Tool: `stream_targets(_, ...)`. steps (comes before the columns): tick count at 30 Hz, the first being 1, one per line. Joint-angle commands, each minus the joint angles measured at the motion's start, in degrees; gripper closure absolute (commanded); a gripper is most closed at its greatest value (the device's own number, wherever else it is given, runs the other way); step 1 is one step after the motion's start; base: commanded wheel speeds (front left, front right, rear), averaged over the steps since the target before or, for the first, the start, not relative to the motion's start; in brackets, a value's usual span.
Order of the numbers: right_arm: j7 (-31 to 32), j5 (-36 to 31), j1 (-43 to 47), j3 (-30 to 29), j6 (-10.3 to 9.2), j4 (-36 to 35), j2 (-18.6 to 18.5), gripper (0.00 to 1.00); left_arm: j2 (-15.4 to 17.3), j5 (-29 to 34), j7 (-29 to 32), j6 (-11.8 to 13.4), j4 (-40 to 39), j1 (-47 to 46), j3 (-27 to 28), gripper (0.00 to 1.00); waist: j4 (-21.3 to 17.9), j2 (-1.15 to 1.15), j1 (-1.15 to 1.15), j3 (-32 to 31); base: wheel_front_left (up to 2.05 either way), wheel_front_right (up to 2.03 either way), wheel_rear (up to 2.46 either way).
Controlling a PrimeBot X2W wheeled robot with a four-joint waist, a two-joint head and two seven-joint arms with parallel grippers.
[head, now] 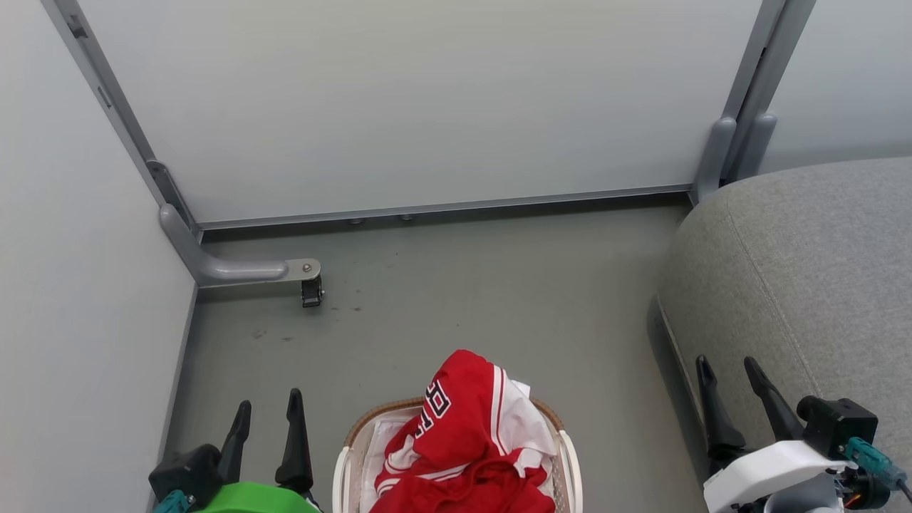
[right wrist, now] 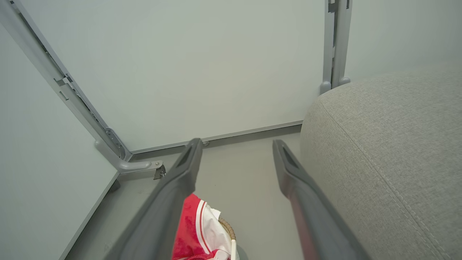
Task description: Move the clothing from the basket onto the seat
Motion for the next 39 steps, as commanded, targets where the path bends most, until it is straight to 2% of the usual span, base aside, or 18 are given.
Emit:
stream_targets(1,-0.66,-1.60,0.64,0.10,0.02,-0.32,-0.36,0.00,0.42,0.99,-0.62,0.36,0.05,0.51,-0.06,0.00,0.01,0.00,0.00,-0.03,0.00,0.00,0.00)
stream_targets(33,-4.07,-15.02,1.24,0.40,0.01,1.06,-0.52,0.00,0.50,11.09,-4.10,0.86,3.03,1.62,-0.78,0.00,0.55,0.00,0.00,-0.68,0.00,0.00,0.00)
stream_targets(39,-4.05,-14.67,1.14,0.36,0.01,1.30,-0.51,0.00,0.50,10.41,-3.92,0.89,3.26,1.58,-0.63,0.00,0.57,0.00,0.00,-0.75,0.00,0.00,0.00)
